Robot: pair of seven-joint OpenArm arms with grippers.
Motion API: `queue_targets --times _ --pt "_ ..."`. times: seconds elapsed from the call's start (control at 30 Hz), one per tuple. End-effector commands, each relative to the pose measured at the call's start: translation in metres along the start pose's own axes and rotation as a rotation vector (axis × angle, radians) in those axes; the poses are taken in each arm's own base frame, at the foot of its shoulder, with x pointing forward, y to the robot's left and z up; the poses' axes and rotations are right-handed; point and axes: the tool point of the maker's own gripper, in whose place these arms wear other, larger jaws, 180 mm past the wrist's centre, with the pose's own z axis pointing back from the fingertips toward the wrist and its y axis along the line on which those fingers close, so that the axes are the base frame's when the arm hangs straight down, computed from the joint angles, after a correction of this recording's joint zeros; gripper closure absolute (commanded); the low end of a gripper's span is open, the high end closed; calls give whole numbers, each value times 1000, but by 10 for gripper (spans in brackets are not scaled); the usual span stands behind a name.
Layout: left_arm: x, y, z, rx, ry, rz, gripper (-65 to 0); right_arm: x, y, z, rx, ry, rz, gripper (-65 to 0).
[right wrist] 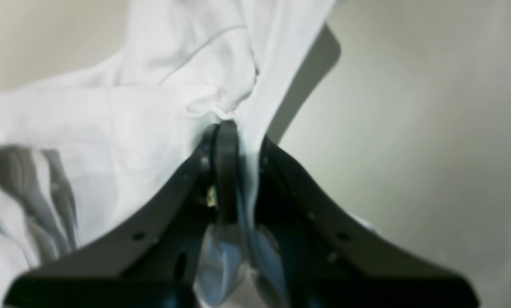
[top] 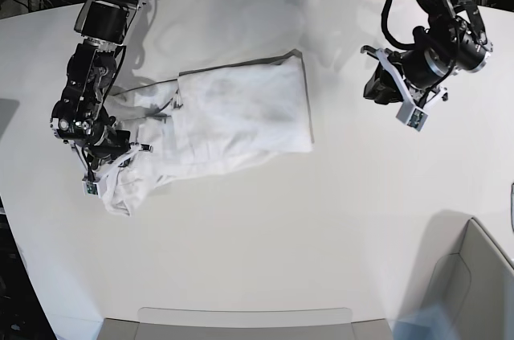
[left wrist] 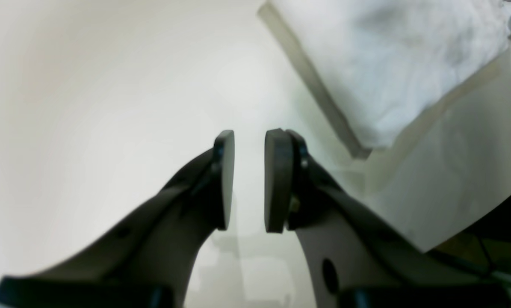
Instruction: Fold the T-shirt properly
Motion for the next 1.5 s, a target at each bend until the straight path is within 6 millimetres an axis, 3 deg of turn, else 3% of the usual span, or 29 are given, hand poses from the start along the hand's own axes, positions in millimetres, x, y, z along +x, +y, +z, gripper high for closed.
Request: queue_targets --times 0.0,0.07,0.23,0.37,0.5,0.6,0.8,1.0,1.1,1.27,1.47 --pt "7 4 6 14 -27 -12 -125 36 13 14 4 -117 48 0" --pt "3 8 7 23 -21 3 -125 41 32 25 -20 -127 119 0" --pt "-8 26 10 56 -2 46 -125 35 106 48 -1 -124 297 0" --pt "-15 35 11 67 26 51 -125 21 158 64 19 -135 374 0" --pt "-23 36 13 69 47 55 -125 -1 194 71 42 -122 452 0" --pt "-23 36 13 69 48 55 -125 -15 215 75 74 -119 494 0" --pt "-28 35 13 67 58 59 -125 -22 247 76 136 -109 519 0" --pt "-28 34 13 66 58 60 -125 -37 265 46 154 -50 561 0" --pt "-28 34 13 66 58 60 -125 -48 273 41 172 -12 564 -107" --pt "-29 33 11 58 63 62 -125 -59 306 58 362 -11 633 -269" --pt "-29 33 10 56 63 67 -125 -41 331 92 520 -97 610 -310"
